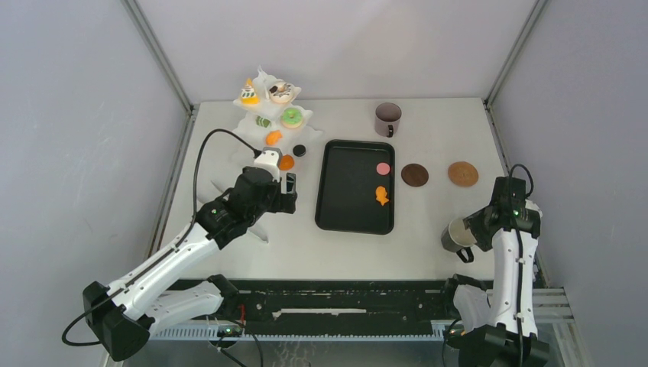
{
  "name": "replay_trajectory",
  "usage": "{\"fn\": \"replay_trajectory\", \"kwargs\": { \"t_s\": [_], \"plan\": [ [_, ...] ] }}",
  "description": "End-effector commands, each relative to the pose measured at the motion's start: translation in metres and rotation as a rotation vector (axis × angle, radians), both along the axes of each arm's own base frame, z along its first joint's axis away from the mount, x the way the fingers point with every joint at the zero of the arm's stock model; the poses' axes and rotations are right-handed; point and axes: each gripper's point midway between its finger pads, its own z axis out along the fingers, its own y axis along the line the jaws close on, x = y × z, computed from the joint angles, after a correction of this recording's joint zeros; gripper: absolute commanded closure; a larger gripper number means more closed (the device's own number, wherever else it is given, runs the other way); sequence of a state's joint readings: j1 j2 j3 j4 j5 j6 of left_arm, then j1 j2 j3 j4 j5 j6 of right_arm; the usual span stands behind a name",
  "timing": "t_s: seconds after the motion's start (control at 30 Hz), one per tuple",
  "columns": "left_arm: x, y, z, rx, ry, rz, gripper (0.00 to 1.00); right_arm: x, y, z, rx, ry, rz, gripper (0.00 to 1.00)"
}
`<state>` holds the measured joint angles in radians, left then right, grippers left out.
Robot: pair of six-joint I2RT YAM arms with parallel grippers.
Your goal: Serve the afternoon tea
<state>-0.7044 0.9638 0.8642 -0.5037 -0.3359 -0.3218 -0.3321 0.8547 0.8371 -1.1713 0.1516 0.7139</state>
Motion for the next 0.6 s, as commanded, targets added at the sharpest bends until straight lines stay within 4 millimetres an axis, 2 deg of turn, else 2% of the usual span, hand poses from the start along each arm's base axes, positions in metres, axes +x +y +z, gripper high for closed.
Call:
{"fn": "replay_trajectory", "kwargs": {
  "t_s": [0.0,0.3,0.43,0.57],
  "plan": [
    [0.006,0.002,0.022,-0.019,-0.063,0.007,0.12,-0.003,-0.003,-0.004,-0.008,0.002,-0.047,0.44],
    [0.006,0.002,0.022,-0.018,-0.063,0.005,0.12,0.006,0.003,-0.002,0.024,-0.047,-0.006,0.41],
    [0.006,0.0,0.022,-0.022,-0.062,0.001,0.12,0.012,0.007,0.006,0.035,-0.088,0.015,0.42],
    [0.006,0.0,0.022,-0.024,-0.062,-0.002,0.12,0.014,0.0,0.019,-0.007,-0.112,0.015,0.42]
  ]
}}
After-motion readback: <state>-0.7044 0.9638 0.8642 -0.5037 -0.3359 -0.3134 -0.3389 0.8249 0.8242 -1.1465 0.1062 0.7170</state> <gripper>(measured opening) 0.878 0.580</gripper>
